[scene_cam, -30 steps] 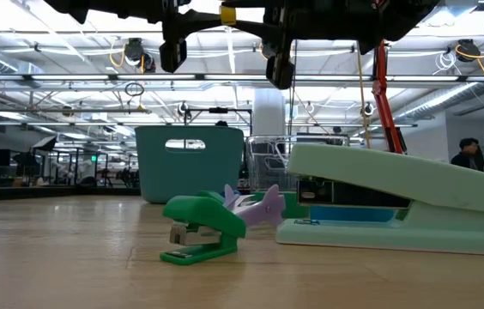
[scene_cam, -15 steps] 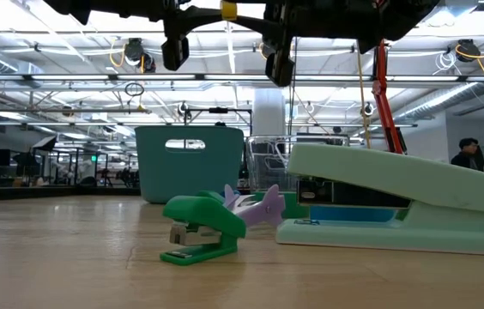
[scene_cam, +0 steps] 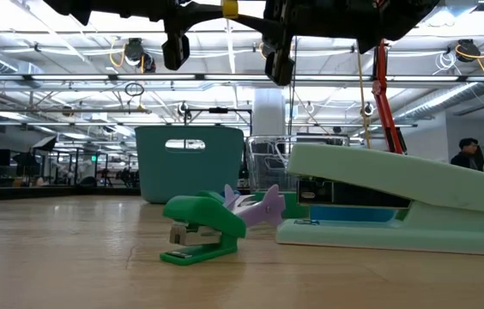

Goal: Pick and place Stapler, Stapler remover, tape
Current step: Put the small yellow stapler into the green bin

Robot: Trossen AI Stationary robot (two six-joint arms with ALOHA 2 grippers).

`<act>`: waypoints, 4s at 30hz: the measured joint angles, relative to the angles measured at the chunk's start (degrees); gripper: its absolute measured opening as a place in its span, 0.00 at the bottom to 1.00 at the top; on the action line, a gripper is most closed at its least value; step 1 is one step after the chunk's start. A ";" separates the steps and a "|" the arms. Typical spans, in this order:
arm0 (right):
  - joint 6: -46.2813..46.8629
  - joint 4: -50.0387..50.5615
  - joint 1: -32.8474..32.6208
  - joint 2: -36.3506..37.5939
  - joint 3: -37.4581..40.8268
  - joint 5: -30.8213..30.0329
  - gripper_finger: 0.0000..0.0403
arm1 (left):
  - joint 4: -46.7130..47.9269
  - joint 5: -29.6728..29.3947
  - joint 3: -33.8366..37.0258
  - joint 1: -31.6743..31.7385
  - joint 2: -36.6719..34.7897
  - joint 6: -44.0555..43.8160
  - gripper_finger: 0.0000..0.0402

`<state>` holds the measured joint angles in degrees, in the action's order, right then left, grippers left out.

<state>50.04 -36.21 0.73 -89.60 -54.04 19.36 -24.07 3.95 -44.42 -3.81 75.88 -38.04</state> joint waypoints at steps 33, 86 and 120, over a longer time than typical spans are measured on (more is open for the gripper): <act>-1.27 -0.81 1.57 0.00 -0.02 0.27 0.19 | -0.10 -1.25 0.02 1.18 -1.20 2.50 0.11; -1.36 6.09 11.13 0.31 0.04 14.71 0.43 | 10.99 3.52 -0.04 14.07 -7.48 8.96 0.11; 0.32 -1.88 14.03 0.33 0.04 27.20 0.43 | 49.39 4.91 -28.15 33.38 22.02 12.08 0.11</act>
<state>50.36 -38.09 14.77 -89.27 -54.00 46.56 25.32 8.85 -72.57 29.56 97.89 -25.96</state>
